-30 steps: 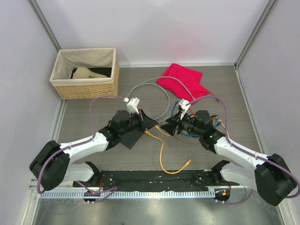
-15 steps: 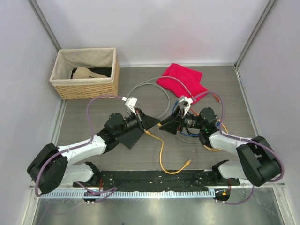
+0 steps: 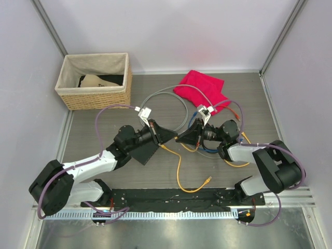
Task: Insert the plug into the switch port
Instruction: Insert the connector into the switch port.
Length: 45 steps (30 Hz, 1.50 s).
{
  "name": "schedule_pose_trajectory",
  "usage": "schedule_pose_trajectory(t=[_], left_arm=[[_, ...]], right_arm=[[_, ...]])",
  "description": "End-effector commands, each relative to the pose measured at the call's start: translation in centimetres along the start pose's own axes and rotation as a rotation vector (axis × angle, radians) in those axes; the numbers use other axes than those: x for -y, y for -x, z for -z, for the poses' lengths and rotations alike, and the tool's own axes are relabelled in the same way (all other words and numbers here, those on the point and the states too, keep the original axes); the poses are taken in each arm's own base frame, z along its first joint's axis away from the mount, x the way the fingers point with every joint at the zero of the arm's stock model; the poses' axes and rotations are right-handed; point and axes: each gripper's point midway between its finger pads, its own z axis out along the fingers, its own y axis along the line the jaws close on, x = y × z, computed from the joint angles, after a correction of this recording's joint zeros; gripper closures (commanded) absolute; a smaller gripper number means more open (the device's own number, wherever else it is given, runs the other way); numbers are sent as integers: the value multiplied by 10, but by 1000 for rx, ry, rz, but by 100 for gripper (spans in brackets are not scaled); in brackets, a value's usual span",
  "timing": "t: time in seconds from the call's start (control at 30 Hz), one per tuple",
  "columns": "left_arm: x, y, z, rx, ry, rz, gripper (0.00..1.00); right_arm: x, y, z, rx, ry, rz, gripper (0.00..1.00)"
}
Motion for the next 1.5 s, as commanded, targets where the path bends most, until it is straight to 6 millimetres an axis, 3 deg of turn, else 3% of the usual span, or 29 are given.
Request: schedule_pose_trajectory(t=[0.0,0.1,0.13,0.2,0.23,0.3,0.33,0.37,0.43,0.53,0.67,0.8,0.93,1.1,1.37,1.47], left_arm=[[13,14,1,49,-50,-48,99],[4,14,6,46,16,-59,75],[0,15,8,45,41,-79,61],[-16,19,15,41,153,-90,50],[-15,28,22,63,185,-129,41],[-35,38,36,79,346,-149,33],[-32,47,45,101,378,-170,26],[-45,59,55,144,475,-202,23],[-57,63,73,135,591,-216,16],[-83,67,98,125,785,-227,12],[-121,57,113,81,949,-184,7],[-151,40,115,24,1005,-123,5],[-169,29,108,-16,994,-98,4],[-195,20,107,-57,1033,-109,4],[-224,-4,105,-172,1064,-111,4],[-227,-7,106,-185,1063,-112,5]], right_arm=[[-23,24,-3,77,99,133,99],[-22,23,-1,80,80,140,99],[-23,27,-1,88,68,185,99],[-6,17,-1,54,-20,142,99],[2,14,-1,33,-54,234,99],[20,-4,-2,-59,-209,206,99],[30,-10,-1,-103,-283,254,99],[37,-19,5,-190,-353,315,99],[44,-25,3,-237,-456,373,99],[43,-32,2,-281,-538,434,99],[47,-46,-2,-361,-647,527,99],[51,-63,-11,-410,-710,563,99],[60,-89,-22,-493,-741,576,99],[60,-88,-45,-476,-746,571,99],[52,-59,-68,-476,-790,578,99],[56,-69,-69,-517,-796,548,99]])
